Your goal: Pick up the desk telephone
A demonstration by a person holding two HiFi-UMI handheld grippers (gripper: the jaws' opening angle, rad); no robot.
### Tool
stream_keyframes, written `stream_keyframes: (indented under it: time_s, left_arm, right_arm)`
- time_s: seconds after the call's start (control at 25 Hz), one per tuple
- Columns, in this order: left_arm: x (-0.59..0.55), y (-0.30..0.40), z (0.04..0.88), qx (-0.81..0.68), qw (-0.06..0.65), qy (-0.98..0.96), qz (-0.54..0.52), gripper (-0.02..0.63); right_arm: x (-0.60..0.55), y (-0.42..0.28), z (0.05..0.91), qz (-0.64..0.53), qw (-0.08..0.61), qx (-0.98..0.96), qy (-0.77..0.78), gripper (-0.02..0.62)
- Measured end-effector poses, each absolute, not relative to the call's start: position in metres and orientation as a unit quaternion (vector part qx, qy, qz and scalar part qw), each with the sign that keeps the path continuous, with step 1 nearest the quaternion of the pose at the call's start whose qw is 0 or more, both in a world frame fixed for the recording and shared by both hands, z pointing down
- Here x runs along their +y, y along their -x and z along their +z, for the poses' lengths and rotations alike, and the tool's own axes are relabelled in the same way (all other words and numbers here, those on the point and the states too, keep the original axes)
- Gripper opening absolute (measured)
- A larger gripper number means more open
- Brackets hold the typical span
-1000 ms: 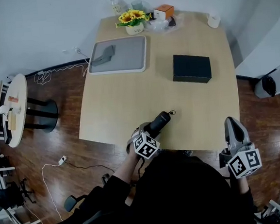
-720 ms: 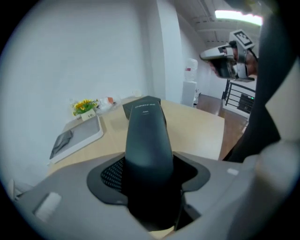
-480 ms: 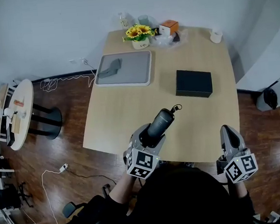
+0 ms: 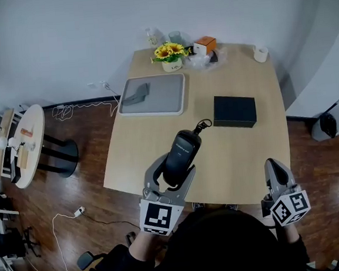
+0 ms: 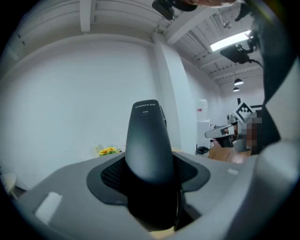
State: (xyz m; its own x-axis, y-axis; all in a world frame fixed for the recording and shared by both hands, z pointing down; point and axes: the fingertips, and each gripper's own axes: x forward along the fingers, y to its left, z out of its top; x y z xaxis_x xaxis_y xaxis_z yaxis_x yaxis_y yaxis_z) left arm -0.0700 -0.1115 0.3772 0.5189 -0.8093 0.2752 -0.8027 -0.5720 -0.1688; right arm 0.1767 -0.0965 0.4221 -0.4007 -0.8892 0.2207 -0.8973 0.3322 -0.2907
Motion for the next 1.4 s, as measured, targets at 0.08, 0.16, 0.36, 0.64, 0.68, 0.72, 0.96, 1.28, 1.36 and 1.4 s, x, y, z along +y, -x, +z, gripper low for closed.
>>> stream_keyframes:
  time_s: [0.08,0.16,0.36,0.64,0.68,0.72,0.96,1.28,1.36,1.4]
  left_arm:
    - [-0.113,0.069,0.371,0.465,0.006,0.873,-0.147,0.261]
    - [-0.114,0.068,0.372,0.462,0.003,0.874,-0.148,0.261]
    - [-0.111,0.065,0.378,0.455,-0.001,0.876,-0.159,0.261]
    - [-0.107,0.067,0.377,0.459,0.002,0.874,-0.158,0.261]
    - [-0.107,0.068,0.377,0.459,0.002,0.874,-0.157,0.261]
    - [-0.106,0.068,0.376,0.46,0.002,0.874,-0.155,0.261]
    - [-0.107,0.069,0.373,0.459,0.004,0.875,-0.156,0.261]
    - [-0.107,0.069,0.374,0.459,0.004,0.875,-0.154,0.261]
    - [-0.108,0.069,0.374,0.46,0.003,0.875,-0.15,0.261]
    - [-0.108,0.069,0.373,0.46,0.004,0.875,-0.148,0.261]
  right_arm:
    - [-0.097,-0.178,0.423,0.187,0.01,-0.815,-0.548,0.0]
    - [-0.096,-0.179,0.423,0.188,0.009,-0.815,-0.549,0.0]
    - [-0.093,-0.182,0.421,0.187,0.007,-0.813,-0.551,0.0]
    - [-0.084,-0.182,0.415,0.174,0.002,-0.816,-0.551,0.0]
    - [-0.084,-0.182,0.415,0.174,0.001,-0.816,-0.551,0.0]
    - [-0.083,-0.182,0.415,0.174,0.001,-0.816,-0.551,0.0]
    - [-0.083,-0.177,0.412,0.166,0.007,-0.822,-0.545,0.0]
    - [-0.083,-0.176,0.414,0.167,0.011,-0.821,-0.545,0.0]
    - [-0.083,-0.176,0.414,0.167,0.012,-0.821,-0.546,0.0]
    - [-0.083,-0.176,0.415,0.167,0.013,-0.821,-0.546,0.0]
